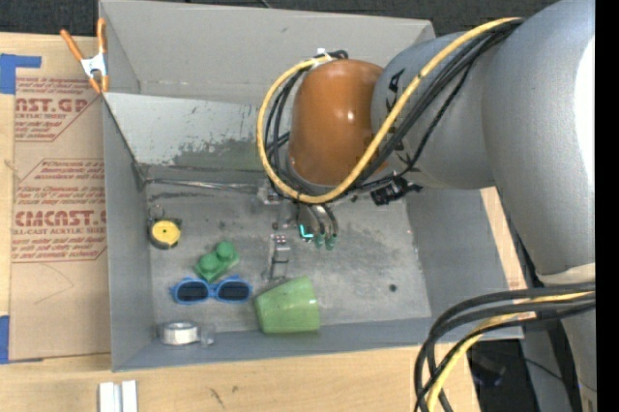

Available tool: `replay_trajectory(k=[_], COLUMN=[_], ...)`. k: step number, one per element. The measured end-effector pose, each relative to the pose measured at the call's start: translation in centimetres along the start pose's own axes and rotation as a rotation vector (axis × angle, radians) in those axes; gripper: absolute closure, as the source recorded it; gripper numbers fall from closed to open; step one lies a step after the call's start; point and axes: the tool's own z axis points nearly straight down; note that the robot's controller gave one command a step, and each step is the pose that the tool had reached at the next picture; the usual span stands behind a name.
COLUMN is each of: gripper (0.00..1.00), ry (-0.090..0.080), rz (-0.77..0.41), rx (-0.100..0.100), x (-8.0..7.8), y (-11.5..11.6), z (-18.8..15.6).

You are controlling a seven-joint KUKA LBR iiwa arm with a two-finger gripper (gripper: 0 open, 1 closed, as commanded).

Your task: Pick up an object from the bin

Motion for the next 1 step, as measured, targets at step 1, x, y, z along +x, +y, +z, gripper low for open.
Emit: replay_trajectory(k=[1], gripper=[0.0], ry=[-0.004], rz=[-0.244], rx=[-0.001], x=[3.71], y=[6.21], z=[5.79])
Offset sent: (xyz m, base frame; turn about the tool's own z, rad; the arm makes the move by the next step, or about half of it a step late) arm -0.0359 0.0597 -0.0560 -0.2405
